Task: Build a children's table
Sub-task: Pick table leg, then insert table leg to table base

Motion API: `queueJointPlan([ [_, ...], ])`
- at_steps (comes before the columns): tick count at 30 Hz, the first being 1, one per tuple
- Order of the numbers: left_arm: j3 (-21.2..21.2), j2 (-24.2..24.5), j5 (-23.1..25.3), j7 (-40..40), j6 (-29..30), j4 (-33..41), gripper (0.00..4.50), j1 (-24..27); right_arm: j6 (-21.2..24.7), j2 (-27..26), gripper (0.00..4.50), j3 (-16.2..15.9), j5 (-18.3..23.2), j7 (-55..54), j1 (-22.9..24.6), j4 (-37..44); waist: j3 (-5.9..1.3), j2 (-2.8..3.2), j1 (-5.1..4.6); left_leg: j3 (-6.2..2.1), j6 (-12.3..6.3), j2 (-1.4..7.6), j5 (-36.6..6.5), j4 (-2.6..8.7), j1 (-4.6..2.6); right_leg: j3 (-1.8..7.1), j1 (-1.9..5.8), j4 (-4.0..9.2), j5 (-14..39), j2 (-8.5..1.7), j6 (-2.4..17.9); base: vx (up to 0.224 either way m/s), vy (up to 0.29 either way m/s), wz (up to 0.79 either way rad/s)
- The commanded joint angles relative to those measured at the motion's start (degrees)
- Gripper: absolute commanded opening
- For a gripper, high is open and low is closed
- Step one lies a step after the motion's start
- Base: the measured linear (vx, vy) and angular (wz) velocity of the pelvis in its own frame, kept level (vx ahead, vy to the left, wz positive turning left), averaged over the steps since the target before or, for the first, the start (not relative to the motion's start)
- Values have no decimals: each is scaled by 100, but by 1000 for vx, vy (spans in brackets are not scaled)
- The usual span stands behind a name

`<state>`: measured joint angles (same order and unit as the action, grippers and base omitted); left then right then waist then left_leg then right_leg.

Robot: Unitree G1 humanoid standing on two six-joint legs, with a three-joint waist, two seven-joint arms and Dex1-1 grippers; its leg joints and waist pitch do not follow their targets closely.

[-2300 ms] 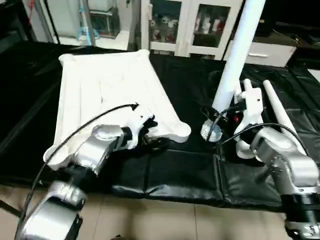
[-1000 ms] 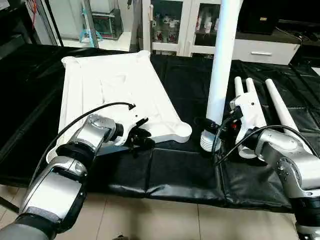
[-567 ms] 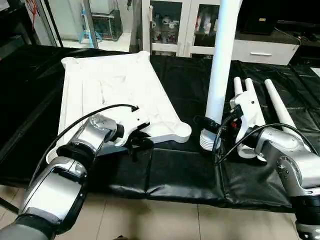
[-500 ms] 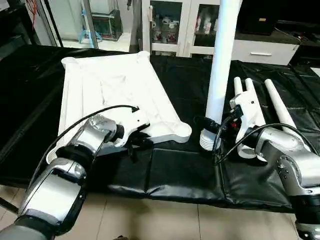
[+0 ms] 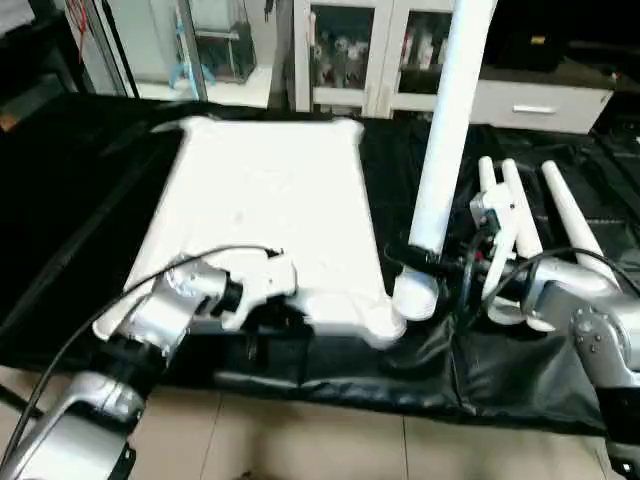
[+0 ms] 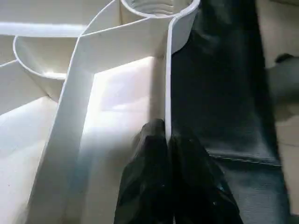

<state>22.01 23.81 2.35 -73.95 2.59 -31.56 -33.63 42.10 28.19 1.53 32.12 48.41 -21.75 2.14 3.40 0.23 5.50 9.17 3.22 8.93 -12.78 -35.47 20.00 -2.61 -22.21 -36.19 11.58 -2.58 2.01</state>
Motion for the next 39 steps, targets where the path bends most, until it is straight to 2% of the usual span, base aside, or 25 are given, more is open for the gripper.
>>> queueJointPlan([
  [1,234,-71,133,107,83,-46,0,198,99,72,186,26,109,62,18,127,-306,-85,-32,-110,-208,451,-749,471,-32,346,251,546,1676,-673,1070,0,0,0],
  [2,179,-83,214,244,177,17,0,238,148,40,186,9,87,31,9,29,-304,-99,-36,-105,-169,448,-800,470,-42,348,238,567,1890,-675,997,0,0,0],
  [4,157,-87,316,423,219,2,0,229,142,-3,186,-39,44,12,-22,-74,-315,-94,-65,-94,-167,435,-732,471,-37,338,228,570,1937,-657,921,0,0,0],
  [9,167,-56,356,528,344,111,0,237,179,-109,186,-140,17,-25,-135,-290,-326,-95,-91,-85,-157,442,-773,490,-34,323,214,553,1770,-661,966,0,0,0],
  [12,184,-38,366,517,389,200,0,262,135,-215,186,-205,-60,-25,-211,-440,-321,-97,-99,-87,-144,436,-825,495,-20,327,216,568,1847,-678,949,0,0,0],
  [18,203,-26,372,501,461,275,0,277,-5,-343,186,-360,-233,-40,-261,-753,-332,-107,-105,-80,-161,441,-692,492,-18,324,211,538,1607,-672,994,0,0,0],
  [26,192,-19,373,505,512,282,0,267,-178,-372,186,-428,-459,-78,-175,-1121,-317,-125,-108,-81,-145,446,-827,500,-23,331,197,569,1834,-687,938,0,0,0],
  [30,168,-11,382,543,547,268,0,245,-358,-523,186,-251,-494,-299,-114,-1373,-320,-125,-115,-80,-122,445,-861,508,-33,332,187,573,1817,-679,947,0,0,0],
  [35,138,-8,377,581,559,241,0,227,-443,-698,186,-23,-405,-465,59,-1539,-302,-124,-128,-101,-62,461,-1105,546,-42,331,177,605,2059,-685,899,0,0,0],
  [39,98,-18,371,641,553,205,0,212,-558,-803,186,100,-292,-483,475,-1443,-290,-111,-140,-106,-43,472,-1268,569,-57,334,165,634,2138,-697,871,0,0,0],
])
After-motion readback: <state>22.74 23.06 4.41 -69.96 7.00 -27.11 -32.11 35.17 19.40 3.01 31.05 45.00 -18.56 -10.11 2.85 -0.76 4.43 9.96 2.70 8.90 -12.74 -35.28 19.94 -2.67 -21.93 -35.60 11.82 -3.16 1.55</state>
